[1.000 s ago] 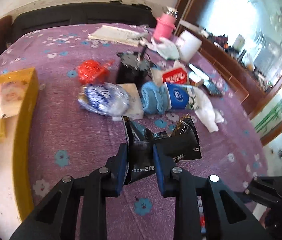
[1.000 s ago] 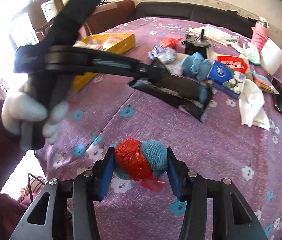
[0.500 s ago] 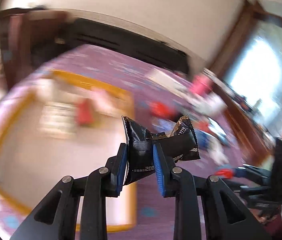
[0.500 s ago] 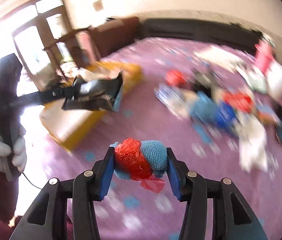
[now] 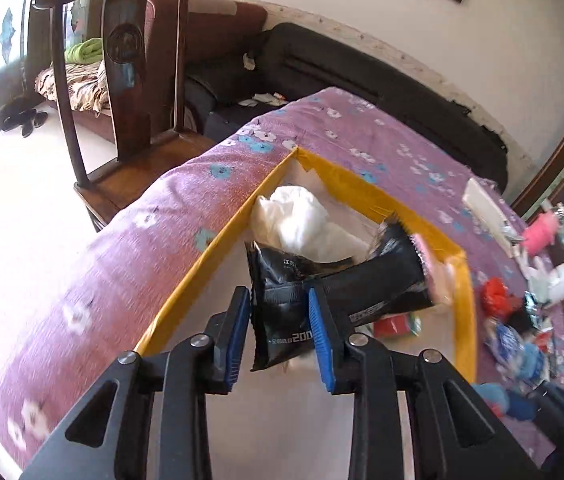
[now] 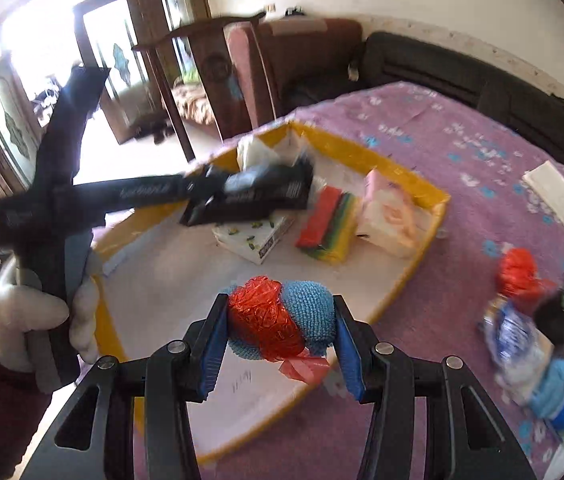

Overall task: Organize soft objects
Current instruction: 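Carry the black pouch and knitted ball over the yellow tray with both tools, then open both tools to drop the pouch and knitted ball into the tray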

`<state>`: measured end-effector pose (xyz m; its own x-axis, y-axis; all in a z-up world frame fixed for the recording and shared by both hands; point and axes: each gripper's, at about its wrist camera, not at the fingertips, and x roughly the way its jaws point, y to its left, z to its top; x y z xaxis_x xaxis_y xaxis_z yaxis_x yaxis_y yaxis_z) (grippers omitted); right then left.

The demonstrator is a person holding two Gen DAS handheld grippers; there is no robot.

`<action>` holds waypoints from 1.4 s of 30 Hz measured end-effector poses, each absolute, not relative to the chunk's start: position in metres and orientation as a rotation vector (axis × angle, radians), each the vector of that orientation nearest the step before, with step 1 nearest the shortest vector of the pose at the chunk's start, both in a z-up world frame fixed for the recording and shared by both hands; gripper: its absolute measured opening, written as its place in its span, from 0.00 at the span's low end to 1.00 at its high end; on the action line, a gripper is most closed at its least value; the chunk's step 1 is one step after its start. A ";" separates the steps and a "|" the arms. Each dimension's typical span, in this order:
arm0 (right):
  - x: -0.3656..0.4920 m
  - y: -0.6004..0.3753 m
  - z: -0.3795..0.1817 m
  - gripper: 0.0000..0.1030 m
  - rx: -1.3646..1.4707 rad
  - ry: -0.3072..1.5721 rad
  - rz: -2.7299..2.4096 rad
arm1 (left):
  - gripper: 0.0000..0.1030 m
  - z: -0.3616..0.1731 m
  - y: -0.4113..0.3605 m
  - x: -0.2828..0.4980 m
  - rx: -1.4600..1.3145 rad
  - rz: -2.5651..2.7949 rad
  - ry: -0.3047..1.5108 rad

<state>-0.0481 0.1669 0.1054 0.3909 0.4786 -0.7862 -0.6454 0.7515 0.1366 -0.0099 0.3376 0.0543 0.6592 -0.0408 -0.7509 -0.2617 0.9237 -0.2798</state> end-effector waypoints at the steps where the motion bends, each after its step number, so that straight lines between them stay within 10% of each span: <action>1: -0.042 0.175 0.099 0.52 -0.217 0.942 0.712 | 0.30 0.053 0.339 -0.006 -0.373 0.145 0.856; 16: 0.010 0.186 0.101 0.70 -0.174 0.918 0.658 | 0.68 0.072 0.385 -0.102 -0.430 0.109 0.794; 24: 0.071 0.194 0.115 0.69 0.040 0.929 0.569 | 0.68 0.067 0.397 -0.139 -0.498 0.114 0.709; 27: 0.092 0.217 0.096 0.53 0.064 1.040 0.604 | 0.68 0.063 0.398 -0.140 -0.502 0.114 0.714; 42: -0.005 0.253 0.108 0.53 -0.121 1.016 0.926 | 0.68 0.065 0.407 -0.156 -0.485 0.117 0.664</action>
<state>-0.0049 0.2527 0.1078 0.1959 0.6065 -0.7706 -0.7112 0.6289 0.3141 -0.1563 0.4071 0.0652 0.7852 -0.0479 -0.6174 -0.2560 0.8827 -0.3941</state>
